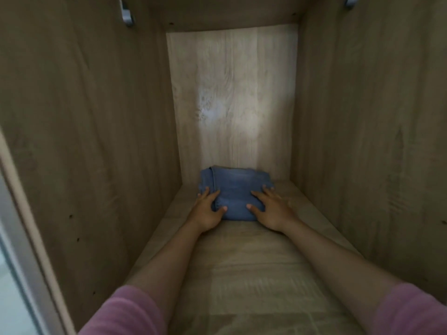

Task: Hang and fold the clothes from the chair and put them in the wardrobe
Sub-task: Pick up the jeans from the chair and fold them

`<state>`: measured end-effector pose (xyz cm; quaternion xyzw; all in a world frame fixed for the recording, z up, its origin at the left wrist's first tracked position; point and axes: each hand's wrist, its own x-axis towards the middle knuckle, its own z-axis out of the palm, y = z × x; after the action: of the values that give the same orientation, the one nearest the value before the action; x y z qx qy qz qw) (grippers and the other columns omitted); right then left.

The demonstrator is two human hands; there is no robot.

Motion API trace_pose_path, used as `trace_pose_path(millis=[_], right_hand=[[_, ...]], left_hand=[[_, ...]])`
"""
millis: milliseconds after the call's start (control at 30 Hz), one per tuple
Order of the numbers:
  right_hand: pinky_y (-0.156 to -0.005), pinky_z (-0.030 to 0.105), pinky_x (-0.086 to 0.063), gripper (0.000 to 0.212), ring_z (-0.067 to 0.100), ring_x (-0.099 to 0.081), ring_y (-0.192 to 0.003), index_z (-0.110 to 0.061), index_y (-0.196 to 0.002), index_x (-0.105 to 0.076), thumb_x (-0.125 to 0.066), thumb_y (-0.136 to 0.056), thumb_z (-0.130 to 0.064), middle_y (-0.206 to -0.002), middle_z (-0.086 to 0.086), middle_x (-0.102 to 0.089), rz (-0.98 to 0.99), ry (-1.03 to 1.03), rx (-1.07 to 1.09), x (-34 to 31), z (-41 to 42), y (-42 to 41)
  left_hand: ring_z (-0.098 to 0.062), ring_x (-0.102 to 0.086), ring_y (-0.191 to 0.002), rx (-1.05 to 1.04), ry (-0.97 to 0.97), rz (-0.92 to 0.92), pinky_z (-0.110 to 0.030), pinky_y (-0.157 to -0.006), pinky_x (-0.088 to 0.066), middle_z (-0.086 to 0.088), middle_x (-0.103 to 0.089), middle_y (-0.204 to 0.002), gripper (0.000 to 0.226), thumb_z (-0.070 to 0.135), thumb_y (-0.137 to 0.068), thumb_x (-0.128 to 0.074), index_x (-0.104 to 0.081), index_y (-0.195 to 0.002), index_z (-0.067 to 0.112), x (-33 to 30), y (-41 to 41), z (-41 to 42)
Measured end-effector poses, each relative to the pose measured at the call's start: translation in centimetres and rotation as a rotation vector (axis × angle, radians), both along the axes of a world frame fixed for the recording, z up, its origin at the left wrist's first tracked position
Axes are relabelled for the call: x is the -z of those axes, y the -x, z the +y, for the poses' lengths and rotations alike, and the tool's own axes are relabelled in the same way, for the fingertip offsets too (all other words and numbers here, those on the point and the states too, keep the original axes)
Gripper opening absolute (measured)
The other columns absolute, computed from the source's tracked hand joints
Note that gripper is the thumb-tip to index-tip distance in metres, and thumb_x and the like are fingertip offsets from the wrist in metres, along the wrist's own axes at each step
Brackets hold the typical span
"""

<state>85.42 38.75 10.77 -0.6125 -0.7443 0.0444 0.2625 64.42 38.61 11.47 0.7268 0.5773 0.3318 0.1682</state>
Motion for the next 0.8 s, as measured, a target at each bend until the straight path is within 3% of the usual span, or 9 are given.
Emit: trace_pose_path(millis=[100,200,267,333,500,633,800], right_hand=[[-0.117,0.056,-0.007,0.075,0.027,0.003,-0.148,-0.022,-0.151,-0.018,-0.046,-0.091,-0.057,-0.160,0.011,0.001,-0.036,0.044,0.062,-0.7,-2.3,0.7],[-0.115,0.052,-0.010,0.079,0.025,-0.005,-0.148,-0.016,-0.151,-0.017,-0.053,-0.089,-0.051,-0.160,0.008,-0.011,0.043,0.037,0.061,-1.3,-6.6,2.6],[-0.110,0.037,-0.027,0.063,0.027,-0.029,-0.141,-0.011,-0.141,-0.035,-0.059,-0.090,-0.039,-0.148,0.010,-0.037,0.216,0.004,-0.013,-1.6,-10.2,4.4],[-0.094,0.026,-0.037,0.049,0.026,-0.047,-0.126,-0.010,-0.131,-0.047,-0.062,-0.090,-0.032,-0.133,0.008,-0.052,0.353,-0.017,-0.071,-1.8,-14.6,6.6],[-0.087,0.023,-0.040,0.034,0.017,-0.054,-0.115,-0.020,-0.122,-0.057,-0.063,-0.089,-0.026,-0.122,0.001,-0.059,0.591,-0.041,-0.236,0.4,-27.7,13.6],[-0.092,0.023,-0.043,0.029,0.012,-0.056,-0.112,-0.016,-0.118,-0.061,-0.062,-0.090,-0.020,-0.118,-0.003,-0.063,0.577,-0.002,-0.480,2.9,-38.6,20.2],[-0.090,0.019,-0.040,0.032,0.010,-0.054,-0.111,-0.015,-0.122,-0.059,-0.061,-0.090,-0.017,-0.121,-0.002,-0.061,0.484,0.196,-0.753,6.7,-50.2,29.6]], left_hand=[[-0.028,-0.030,-0.140,-0.011,-0.017,-0.157,-0.038,-0.115,-0.025,-0.007,-0.039,-0.148,0.057,0.030,-0.091,-0.059,-0.040,-0.141,0.014,-1.4,0.2,-3.2],[-0.015,-0.053,-0.117,-0.054,-0.058,-0.231,-0.020,-0.092,-0.039,0.002,-0.060,-0.121,0.036,0.025,-0.091,-0.059,-0.056,-0.124,0.011,-2.1,0.9,-8.8],[-0.010,-0.053,-0.109,-0.107,-0.073,-0.237,-0.016,-0.085,-0.037,0.005,-0.059,-0.112,0.030,0.022,-0.092,-0.059,-0.060,-0.119,0.010,-2.2,1.8,-13.6],[-0.016,-0.059,-0.108,-0.153,-0.155,-0.297,-0.019,-0.089,-0.041,-0.002,-0.065,-0.112,0.026,0.019,-0.090,-0.060,-0.064,-0.113,0.010,-1.9,3.4,-18.5],[-0.011,-0.064,-0.087,-0.265,-0.295,-0.380,-0.026,-0.081,-0.052,0.002,-0.069,-0.094,0.017,0.016,-0.090,-0.057,-0.067,-0.104,0.015,0.5,9.3,-33.6],[0.004,-0.060,-0.075,-0.484,-0.239,-0.373,-0.015,-0.075,-0.050,0.010,-0.065,-0.086,0.015,0.017,-0.088,-0.060,-0.065,-0.102,0.019,4.6,15.3,-45.4],[-0.012,-0.062,-0.085,-0.821,-0.115,-0.424,-0.021,-0.074,-0.048,0.000,-0.065,-0.096,0.023,0.020,-0.088,-0.058,-0.064,-0.110,0.014,10.9,23.3,-60.2]])
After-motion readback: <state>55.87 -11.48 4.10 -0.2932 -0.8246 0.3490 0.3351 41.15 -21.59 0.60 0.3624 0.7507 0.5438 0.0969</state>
